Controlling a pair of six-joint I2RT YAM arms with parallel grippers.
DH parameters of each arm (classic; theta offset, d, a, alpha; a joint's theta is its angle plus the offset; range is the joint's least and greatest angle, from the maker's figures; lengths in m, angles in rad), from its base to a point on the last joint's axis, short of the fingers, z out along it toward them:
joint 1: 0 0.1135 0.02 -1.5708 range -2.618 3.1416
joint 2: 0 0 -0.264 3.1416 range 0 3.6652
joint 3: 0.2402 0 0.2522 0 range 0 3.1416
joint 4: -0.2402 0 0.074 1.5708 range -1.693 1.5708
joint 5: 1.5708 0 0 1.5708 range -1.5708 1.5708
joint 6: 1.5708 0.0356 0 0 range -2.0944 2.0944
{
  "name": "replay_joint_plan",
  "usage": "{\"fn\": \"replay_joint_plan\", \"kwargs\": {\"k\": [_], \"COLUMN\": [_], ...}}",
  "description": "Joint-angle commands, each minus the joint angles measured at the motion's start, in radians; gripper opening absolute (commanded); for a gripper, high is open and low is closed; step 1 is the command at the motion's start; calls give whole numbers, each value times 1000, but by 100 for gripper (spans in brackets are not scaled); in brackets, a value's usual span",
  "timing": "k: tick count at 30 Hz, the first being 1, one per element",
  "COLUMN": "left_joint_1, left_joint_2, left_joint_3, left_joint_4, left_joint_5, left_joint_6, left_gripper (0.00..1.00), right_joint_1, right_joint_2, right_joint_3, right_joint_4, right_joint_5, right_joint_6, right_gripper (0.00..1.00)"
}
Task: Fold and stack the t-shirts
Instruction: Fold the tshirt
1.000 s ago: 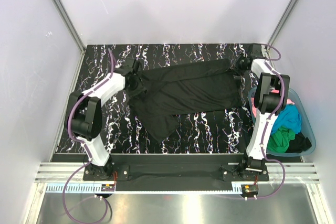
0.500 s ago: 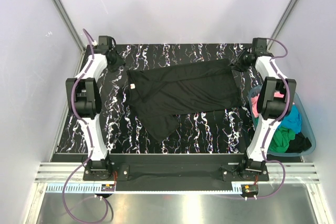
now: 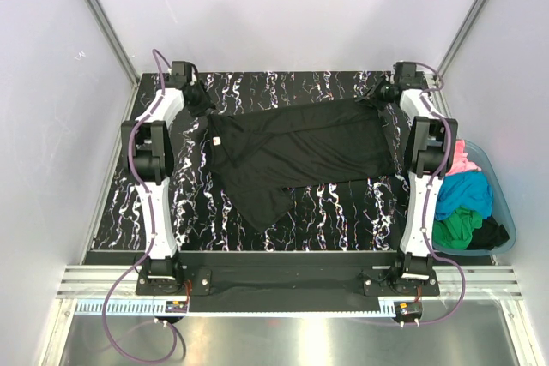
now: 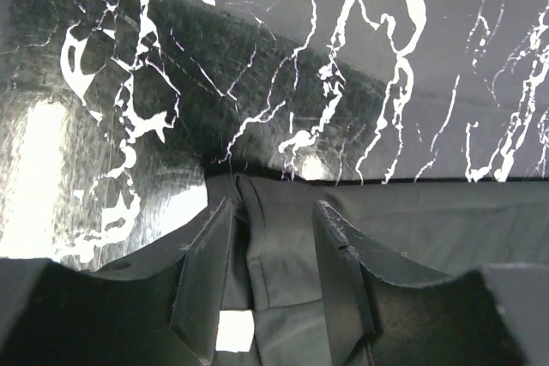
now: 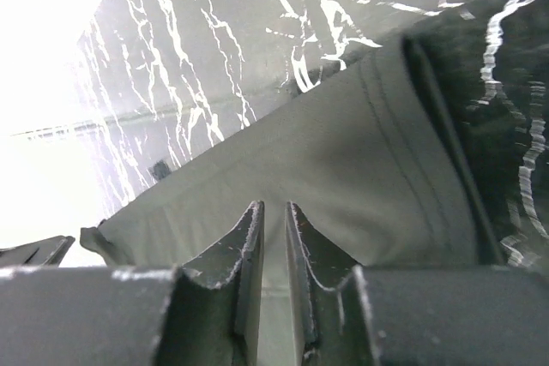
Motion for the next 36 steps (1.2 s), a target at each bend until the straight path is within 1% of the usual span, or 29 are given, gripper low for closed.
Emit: {"fn": "replay_joint_plan", "kwargs": {"k": [1,3,4,5,6,7,9,10,11,14,16,18,19,20,22,24,28,30,31,33,34,36], "left_joint_1": [7,32,35,38,39,39,41,41,41,41,41,41,41,42,47,47,50,48,48,48,48,47], "left_joint_2": [32,44,46,51,49,41,22,-9,-24,-55,-51,-32,-26,-20,-20,-25,-32,-70,-86,-136,-153,-184], "left_joint_3": [64,73,78,83,92,87,60,16,-6,-43,-20,3,20,21,12,6,35,17,-1,-55,-74,-121], "left_joint_4": [11,-2,-8,-34,-51,-55,-31,-13,30,78,73,47,31,29,49,46,-23,-31,-31,-28,-16,-16], "left_joint_5": [13,-6,-13,-27,-64,-76,-86,-84,-81,-47,-23,-12,-12,-3,23,23,20,25,26,42,51,74], "left_joint_6": [-12,-20,-26,-34,-51,-54,-65,-65,-68,-66,-55,-40,-37,-34,-35,-35,-42,-61,-72,-98,-98,-106], "left_gripper": [47,46,45,43,43,43,42,42,42,42,41,41,40,40,39,39,37,37,37,38,38,38], "right_joint_1": [19,21,19,19,19,19,19,19,19,21,22,22,22,24,27,39,96,195,226,292,353,401], "right_joint_2": [30,38,41,43,52,56,78,84,92,125,132,132,123,95,55,-6,-78,-123,-138,-178,-201,-209], "right_joint_3": [60,60,60,60,62,72,89,109,120,165,210,266,278,284,283,277,284,255,241,188,168,111], "right_joint_4": [17,-9,-15,-24,-30,-40,-70,-83,-101,-125,-148,-198,-225,-231,-241,-251,-345,-368,-382,-382,-361,-319], "right_joint_5": [10,53,88,99,113,140,167,187,191,184,191,205,208,217,227,233,231,228,237,266,268,251], "right_joint_6": [42,44,44,44,41,42,47,49,50,47,26,4,-2,-13,-23,-49,-95,-109,-109,-93,-83,-68], "right_gripper": [20,17,15,13,12,8,5,4,4,4,5,10,13,21,27,30,29,28,28,28,28,30]}}
